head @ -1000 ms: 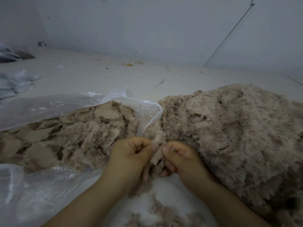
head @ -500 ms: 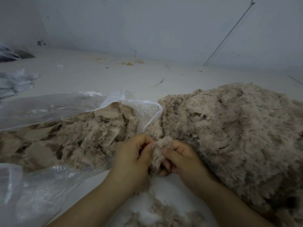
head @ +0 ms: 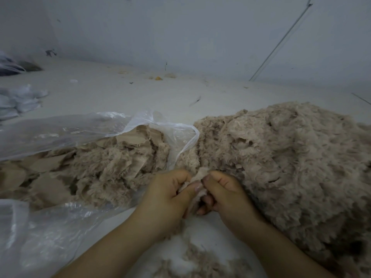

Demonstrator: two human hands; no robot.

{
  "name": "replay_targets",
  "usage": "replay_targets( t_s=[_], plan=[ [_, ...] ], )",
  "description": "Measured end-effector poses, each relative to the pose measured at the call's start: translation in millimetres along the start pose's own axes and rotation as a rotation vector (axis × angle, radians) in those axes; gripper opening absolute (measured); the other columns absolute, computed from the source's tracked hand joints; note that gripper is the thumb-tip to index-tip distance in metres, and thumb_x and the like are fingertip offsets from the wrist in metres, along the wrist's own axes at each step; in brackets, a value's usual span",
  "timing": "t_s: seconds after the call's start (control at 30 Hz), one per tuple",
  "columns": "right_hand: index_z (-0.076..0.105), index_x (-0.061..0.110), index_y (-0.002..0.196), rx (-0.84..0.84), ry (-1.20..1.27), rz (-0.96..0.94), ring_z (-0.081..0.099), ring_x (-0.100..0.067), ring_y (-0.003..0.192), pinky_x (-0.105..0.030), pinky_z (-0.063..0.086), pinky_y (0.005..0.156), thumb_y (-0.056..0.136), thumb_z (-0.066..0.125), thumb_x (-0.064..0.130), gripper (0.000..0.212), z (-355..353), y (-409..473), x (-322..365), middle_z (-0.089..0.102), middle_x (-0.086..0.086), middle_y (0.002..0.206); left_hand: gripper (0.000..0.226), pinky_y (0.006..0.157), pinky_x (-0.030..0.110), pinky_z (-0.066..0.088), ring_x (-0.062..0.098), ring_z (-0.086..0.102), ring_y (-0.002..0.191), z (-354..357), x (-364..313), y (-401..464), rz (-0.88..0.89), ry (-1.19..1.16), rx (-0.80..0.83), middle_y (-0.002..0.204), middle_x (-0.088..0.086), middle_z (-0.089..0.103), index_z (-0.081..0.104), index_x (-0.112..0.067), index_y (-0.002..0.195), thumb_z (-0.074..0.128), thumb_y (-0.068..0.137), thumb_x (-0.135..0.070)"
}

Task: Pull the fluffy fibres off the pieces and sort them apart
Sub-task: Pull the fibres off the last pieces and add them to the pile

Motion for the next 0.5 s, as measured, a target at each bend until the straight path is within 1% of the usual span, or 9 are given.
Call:
replay_targets(
  t_s=[0.1,0.2,0.23,0.3,0.33,0.37,0.43,0.5],
  plan=[
    [0.073,0.023,0.077,-0.001,0.051,-0.005,0.044,-0.010,0.047,-0.028,0.050,0.050,0.102,0.044,0.027,0.038,1,0,0,0.044,0.001,0.052,0.031,0.042,0.015,0.037,0.005,0.047,0.037,-1,1,-1,0.000,-0.079,-0.014,0.041,0.000,0.052,0.061,-0.015,0.062,0.062,0.092,-0.013],
    [0.073,0.021,0.079,-0.010,0.075,0.002,0.044,-0.010,0.045,-0.027,0.050,0.049,0.104,0.038,0.022,0.043,0,-1,1,0.043,0.001,0.051,0.031,0.042,0.015,0.037,0.005,0.047,0.037,-3,1,-2,0.000,-0.179,-0.047,0.042,-0.002,0.055,0.065,-0.018,0.062,0.061,0.092,-0.010],
    [0.072,0.015,0.081,-0.017,0.071,0.004,0.044,-0.010,0.045,-0.027,0.050,0.049,0.103,0.039,0.022,0.040,0,-1,1,0.043,0.001,0.050,0.032,0.043,0.014,0.038,0.004,0.048,0.038,-3,0,-2,0.006,-0.213,-0.056,0.043,-0.002,0.056,0.066,-0.020,0.061,0.061,0.091,-0.011],
    [0.062,-0.002,0.087,-0.034,0.074,0.020,0.044,-0.012,0.044,-0.026,0.049,0.047,0.102,0.040,0.023,0.037,-1,-1,1,0.042,0.001,0.049,0.029,0.043,0.014,0.038,0.004,0.049,0.038,-4,-2,-3,0.020,-0.242,-0.072,0.043,-0.002,0.056,0.068,-0.023,0.060,0.061,0.088,-0.019],
    [0.059,-0.005,0.086,-0.046,0.082,0.028,0.044,-0.012,0.043,-0.026,0.049,0.047,0.102,0.040,0.023,0.038,-1,-1,1,0.042,0.000,0.048,0.028,0.043,0.015,0.038,0.006,0.048,0.038,-5,-2,-4,0.025,-0.234,-0.081,0.043,-0.001,0.055,0.068,-0.023,0.061,0.062,0.088,-0.022],
    [0.059,-0.002,0.080,-0.065,0.093,0.034,0.044,-0.013,0.042,-0.026,0.049,0.046,0.103,0.040,0.023,0.038,-3,0,1,0.041,-0.001,0.048,0.027,0.043,0.017,0.038,0.009,0.047,0.038,-6,-1,-4,0.028,-0.222,-0.094,0.043,-0.001,0.054,0.067,-0.021,0.062,0.064,0.089,-0.023],
    [0.058,0.011,0.066,-0.111,0.145,0.055,0.044,-0.016,0.040,-0.025,0.048,0.045,0.103,0.040,0.024,0.043,-6,1,1,0.041,-0.004,0.048,0.026,0.043,0.022,0.038,0.012,0.044,0.039,-11,3,-4,0.016,-0.203,-0.138,0.043,-0.001,0.049,0.063,-0.016,0.065,0.063,0.089,-0.026],
    [0.062,0.018,0.064,-0.092,0.137,0.050,0.045,-0.018,0.044,-0.026,0.048,0.047,0.102,0.043,0.028,0.044,-6,0,1,0.044,-0.004,0.050,0.023,0.043,0.024,0.039,0.013,0.045,0.041,-14,6,-3,-0.005,-0.190,-0.155,0.044,0.002,0.049,0.062,-0.015,0.069,0.064,0.090,-0.023]
  ],
)
Point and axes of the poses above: each hand's wrist, its own y-axis towards the middle knuckle, its own z-axis out of the palm, x = y × z, the point moved 5 cm from there along y, towards the middle knuckle
